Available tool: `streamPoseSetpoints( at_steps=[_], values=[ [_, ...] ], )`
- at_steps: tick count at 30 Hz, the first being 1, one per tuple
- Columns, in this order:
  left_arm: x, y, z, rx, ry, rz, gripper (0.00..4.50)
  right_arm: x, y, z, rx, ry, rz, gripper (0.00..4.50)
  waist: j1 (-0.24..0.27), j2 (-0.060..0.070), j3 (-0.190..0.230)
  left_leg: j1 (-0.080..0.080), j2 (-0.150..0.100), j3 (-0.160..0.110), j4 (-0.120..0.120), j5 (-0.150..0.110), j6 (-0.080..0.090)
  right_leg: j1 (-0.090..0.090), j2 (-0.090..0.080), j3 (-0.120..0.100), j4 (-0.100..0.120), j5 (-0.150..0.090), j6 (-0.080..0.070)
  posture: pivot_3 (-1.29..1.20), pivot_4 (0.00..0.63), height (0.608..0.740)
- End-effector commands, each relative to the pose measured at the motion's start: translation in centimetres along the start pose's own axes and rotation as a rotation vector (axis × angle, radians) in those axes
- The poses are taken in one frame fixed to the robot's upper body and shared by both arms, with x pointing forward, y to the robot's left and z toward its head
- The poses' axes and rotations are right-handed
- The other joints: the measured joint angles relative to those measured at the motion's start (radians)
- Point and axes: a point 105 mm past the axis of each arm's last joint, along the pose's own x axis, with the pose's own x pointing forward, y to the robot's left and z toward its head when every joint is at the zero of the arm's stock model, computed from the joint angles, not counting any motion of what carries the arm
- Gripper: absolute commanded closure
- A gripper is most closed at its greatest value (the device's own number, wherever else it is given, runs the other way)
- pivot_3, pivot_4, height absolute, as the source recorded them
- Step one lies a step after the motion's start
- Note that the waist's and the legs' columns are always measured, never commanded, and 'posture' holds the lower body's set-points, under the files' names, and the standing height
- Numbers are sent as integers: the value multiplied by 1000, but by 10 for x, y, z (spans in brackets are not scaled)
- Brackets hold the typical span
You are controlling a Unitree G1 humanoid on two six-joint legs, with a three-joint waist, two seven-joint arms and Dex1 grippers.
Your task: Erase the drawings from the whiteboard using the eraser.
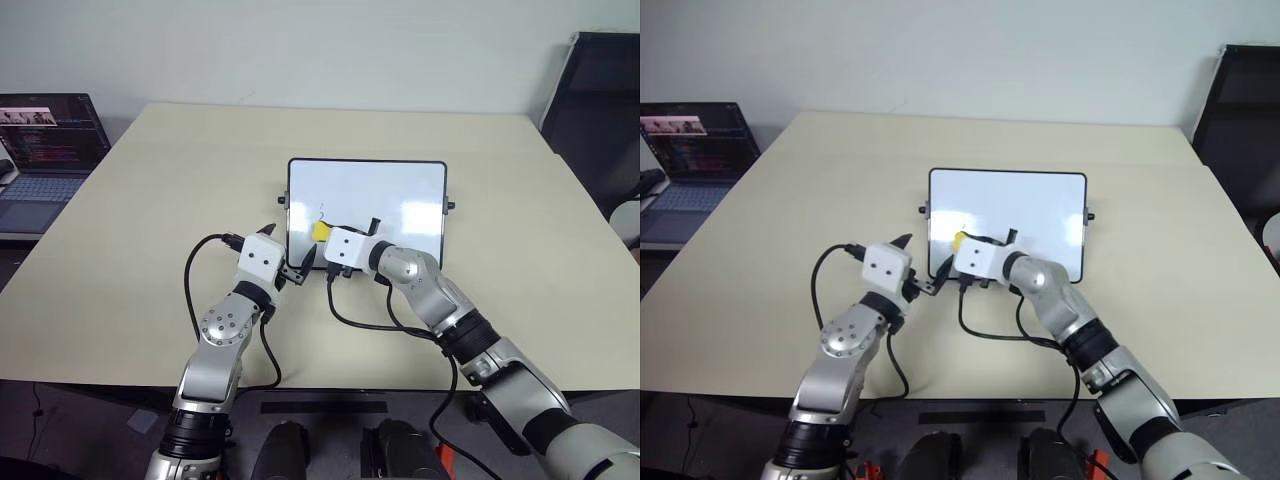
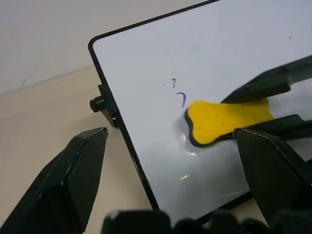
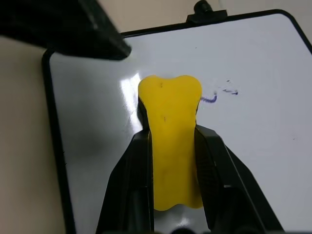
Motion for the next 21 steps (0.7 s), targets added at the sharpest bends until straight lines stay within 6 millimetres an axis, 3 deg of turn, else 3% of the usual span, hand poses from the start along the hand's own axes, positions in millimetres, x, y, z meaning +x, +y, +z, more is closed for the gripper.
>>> streamPoseSetpoints(
  at_steps=[1, 14, 17, 21],
  values=[
    [0, 4, 15, 19, -57, 14, 0, -4, -5, -19, 16, 80, -7, 3631, 0, 0, 0, 0, 0, 0, 0, 0, 0, 0, 0, 0, 0, 0, 0, 0, 150, 740],
    [6, 2, 18, 19, -67, -1, 0, 8, -92, -1, 16, 26, -228, 3631, -1, 0, 0, -1, 0, 1, -1, 1, 1, -1, 0, 0, 0, 1, -1, 0, 150, 740],
    [6, 1, 18, 20, -69, -3, 0, 10, -97, -4, 12, 35, -237, 3631, -1, 0, 0, -1, 0, 1, -2, 1, 1, -2, 0, 0, 0, 1, -1, 0, 150, 740],
    [7, 1, 18, 21, -70, -3, 0, 12, -84, -9, 21, 38, -212, 3631, -1, 0, 0, -1, 0, 1, -2, 0, 1, -2, 0, 0, -1, 1, -1, 0, 150, 740]
  ],
)
